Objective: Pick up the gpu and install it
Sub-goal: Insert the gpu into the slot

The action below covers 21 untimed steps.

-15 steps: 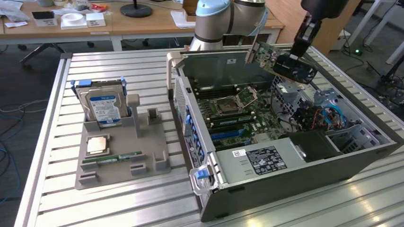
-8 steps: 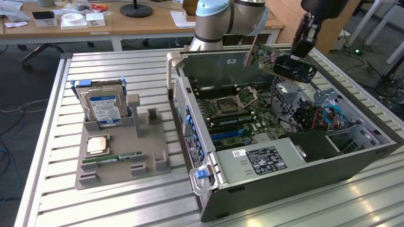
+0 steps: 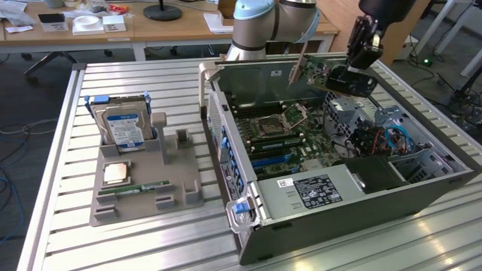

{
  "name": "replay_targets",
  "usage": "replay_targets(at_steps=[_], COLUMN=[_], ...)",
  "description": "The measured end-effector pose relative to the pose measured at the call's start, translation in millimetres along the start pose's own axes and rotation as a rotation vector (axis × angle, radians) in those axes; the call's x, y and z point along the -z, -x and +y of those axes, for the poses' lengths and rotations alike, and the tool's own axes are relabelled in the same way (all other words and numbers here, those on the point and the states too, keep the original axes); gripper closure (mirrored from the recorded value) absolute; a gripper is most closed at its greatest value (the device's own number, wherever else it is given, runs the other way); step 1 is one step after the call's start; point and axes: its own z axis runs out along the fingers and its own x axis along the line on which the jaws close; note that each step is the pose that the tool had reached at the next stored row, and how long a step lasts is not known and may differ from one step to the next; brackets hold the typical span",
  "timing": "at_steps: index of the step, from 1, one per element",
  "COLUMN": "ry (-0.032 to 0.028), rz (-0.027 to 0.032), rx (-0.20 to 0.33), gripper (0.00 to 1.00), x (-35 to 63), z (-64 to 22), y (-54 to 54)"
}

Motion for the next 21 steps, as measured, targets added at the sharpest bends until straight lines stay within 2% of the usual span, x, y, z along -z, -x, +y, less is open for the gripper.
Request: replay_targets(at_steps=[19, 21], ry=[0.0081, 0.0094], rz=[0.0156, 0.0181], rx=[0.346, 0.4], gripper=[0.74, 0.74], x=[-0.7, -0.8], z=[0.0, 0.0], y=[0.0, 0.0])
